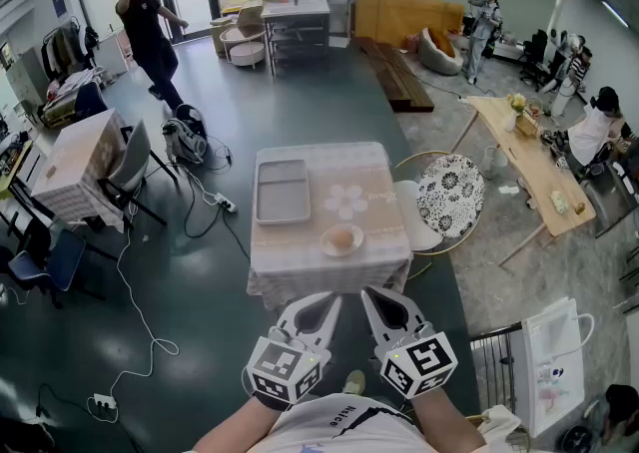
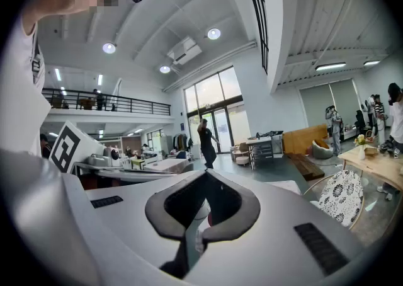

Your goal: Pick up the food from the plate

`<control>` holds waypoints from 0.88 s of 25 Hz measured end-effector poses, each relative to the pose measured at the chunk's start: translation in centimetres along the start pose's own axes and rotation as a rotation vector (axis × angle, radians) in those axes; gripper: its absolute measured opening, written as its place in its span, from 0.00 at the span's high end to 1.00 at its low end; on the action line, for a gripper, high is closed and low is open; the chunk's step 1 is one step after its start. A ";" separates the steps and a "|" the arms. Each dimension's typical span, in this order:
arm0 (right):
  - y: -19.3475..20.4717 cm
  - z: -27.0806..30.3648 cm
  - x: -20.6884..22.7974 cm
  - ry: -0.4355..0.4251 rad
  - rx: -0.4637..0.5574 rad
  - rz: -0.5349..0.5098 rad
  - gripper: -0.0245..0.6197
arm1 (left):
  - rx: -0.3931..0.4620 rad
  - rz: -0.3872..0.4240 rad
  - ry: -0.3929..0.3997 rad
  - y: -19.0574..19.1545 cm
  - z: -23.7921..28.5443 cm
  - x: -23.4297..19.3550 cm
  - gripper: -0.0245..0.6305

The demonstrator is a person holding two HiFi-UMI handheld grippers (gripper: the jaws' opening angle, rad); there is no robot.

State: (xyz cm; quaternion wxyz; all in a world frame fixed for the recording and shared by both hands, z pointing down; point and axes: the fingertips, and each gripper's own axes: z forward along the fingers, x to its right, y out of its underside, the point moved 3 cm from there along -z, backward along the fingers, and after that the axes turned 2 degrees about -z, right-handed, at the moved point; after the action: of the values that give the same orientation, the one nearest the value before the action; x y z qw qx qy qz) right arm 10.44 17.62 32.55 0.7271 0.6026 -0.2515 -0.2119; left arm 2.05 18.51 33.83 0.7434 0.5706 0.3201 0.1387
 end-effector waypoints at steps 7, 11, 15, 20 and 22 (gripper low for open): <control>-0.2 0.7 -0.7 0.010 0.014 -0.005 0.94 | 0.013 0.017 0.028 -0.8 0.1 -1.2 0.95; -0.7 0.8 -1.1 0.018 0.024 -0.011 0.94 | 0.021 0.027 0.045 -1.5 0.2 -1.6 0.95; -0.5 1.1 -1.4 -0.001 0.024 0.017 0.94 | 0.029 0.032 0.072 -1.7 0.2 -1.6 0.95; -0.1 2.0 -2.1 0.000 0.038 0.038 0.94 | 0.048 0.037 0.118 -1.3 -0.9 -2.4 0.95; 0.0 2.6 -2.7 0.003 0.041 0.040 0.94 | 0.047 0.038 0.119 -1.1 -1.5 -3.2 0.95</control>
State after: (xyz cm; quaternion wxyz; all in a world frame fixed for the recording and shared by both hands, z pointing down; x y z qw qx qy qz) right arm 6.72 17.24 32.64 0.7192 0.6125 -0.2665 -0.1913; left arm -1.49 17.48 33.59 0.7066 0.5847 0.3561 0.1790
